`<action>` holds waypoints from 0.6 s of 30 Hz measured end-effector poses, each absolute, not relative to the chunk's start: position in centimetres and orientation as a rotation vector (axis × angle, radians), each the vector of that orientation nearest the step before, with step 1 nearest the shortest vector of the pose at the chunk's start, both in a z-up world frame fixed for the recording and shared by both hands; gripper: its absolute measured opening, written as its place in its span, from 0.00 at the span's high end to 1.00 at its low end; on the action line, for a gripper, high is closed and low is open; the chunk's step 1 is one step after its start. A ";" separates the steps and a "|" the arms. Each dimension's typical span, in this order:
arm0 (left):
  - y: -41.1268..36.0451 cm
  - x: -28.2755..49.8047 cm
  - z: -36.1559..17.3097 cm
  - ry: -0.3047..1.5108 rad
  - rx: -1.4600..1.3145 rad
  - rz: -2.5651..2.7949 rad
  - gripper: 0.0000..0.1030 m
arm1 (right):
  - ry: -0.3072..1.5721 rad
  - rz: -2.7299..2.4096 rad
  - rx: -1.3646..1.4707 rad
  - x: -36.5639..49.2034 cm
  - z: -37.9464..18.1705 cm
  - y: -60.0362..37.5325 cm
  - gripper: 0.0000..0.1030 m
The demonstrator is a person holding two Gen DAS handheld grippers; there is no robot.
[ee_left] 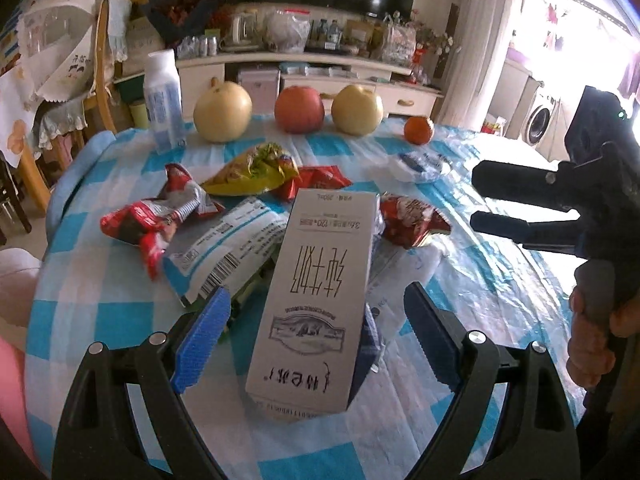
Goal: Collect trash
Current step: 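Grasp the white milk carton with the left tool while the right tool grasps the red chip bag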
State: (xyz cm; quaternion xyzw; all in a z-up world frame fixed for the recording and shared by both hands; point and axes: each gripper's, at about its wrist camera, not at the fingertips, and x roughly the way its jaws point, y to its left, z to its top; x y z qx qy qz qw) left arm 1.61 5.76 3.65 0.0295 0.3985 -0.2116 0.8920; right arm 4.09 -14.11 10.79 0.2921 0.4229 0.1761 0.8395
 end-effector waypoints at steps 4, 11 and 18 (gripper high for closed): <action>5.5 2.6 2.7 0.867 0.066 -0.420 0.13 | 0.914 0.396 0.644 4.9 10.2 -14.1 0.20; 4.9 3.0 2.1 0.892 0.074 -0.414 0.14 | 0.941 0.386 0.605 5.8 9.6 -13.7 0.30; 5.1 3.6 2.0 0.907 0.040 -0.395 0.26 | 0.918 0.342 0.467 6.4 9.9 -12.5 0.30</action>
